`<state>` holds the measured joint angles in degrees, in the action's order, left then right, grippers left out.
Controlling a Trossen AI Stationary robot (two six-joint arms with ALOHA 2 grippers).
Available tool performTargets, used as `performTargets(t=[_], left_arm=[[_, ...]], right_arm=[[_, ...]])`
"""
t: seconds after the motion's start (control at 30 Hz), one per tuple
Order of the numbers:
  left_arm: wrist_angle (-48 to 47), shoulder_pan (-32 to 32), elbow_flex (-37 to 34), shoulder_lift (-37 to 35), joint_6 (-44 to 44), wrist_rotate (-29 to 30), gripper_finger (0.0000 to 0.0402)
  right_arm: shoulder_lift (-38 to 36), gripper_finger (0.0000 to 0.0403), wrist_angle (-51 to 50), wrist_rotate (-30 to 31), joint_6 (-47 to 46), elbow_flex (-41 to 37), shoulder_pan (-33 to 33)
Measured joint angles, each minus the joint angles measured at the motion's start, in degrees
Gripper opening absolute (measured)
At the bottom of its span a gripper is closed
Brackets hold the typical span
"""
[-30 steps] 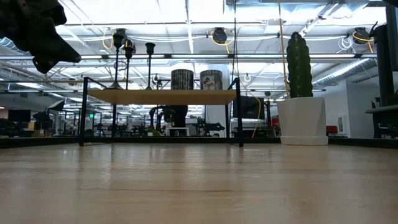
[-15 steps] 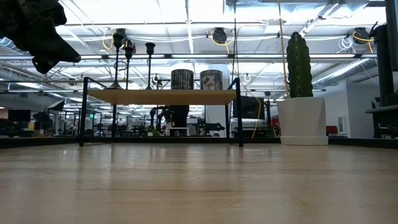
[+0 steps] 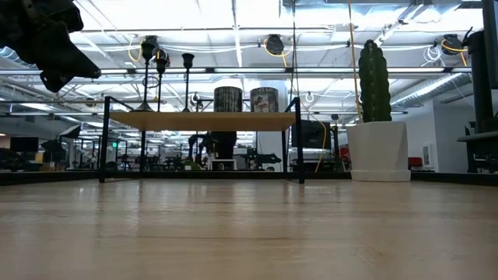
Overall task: Pick & Place candle stick holders
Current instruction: Put the orange scented candle on the shelf
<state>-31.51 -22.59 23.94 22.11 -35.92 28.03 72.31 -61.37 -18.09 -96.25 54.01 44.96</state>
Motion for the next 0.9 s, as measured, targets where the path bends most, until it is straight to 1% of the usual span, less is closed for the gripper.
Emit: performTargets(t=[0.23, 0.37, 0.57, 0.77, 0.9], left_arm=[[0.0, 0.0, 0.0, 0.0, 0.0, 0.0, 0.0028], [0.0, 0.0, 0.0, 0.0, 2.1, 0.0, 0.0028], [0.0, 0.0, 0.0, 0.0, 2.4, 0.0, 0.0028], [0.0, 0.0, 0.0, 0.0, 2.5, 0.0, 0.0028], [0.0, 0.0, 0.0, 0.0, 2.7, 0.0, 0.0028]], right_arm=[[0.0, 0.0191, 1.4, 0.0, -0.6, -0.4, 1.8], [0.0, 0.019, 1.4, 0.1, -1.3, -0.4, 2.7], [0.0, 0.0188, 2.0, 3.2, -3.2, -0.4, 4.0], [0.0, 0.0187, 2.5, 3.2, -3.6, -0.4, 5.0], [0.0, 0.0187, 3.6, 3.1, -3.8, -1.7, 5.1]])
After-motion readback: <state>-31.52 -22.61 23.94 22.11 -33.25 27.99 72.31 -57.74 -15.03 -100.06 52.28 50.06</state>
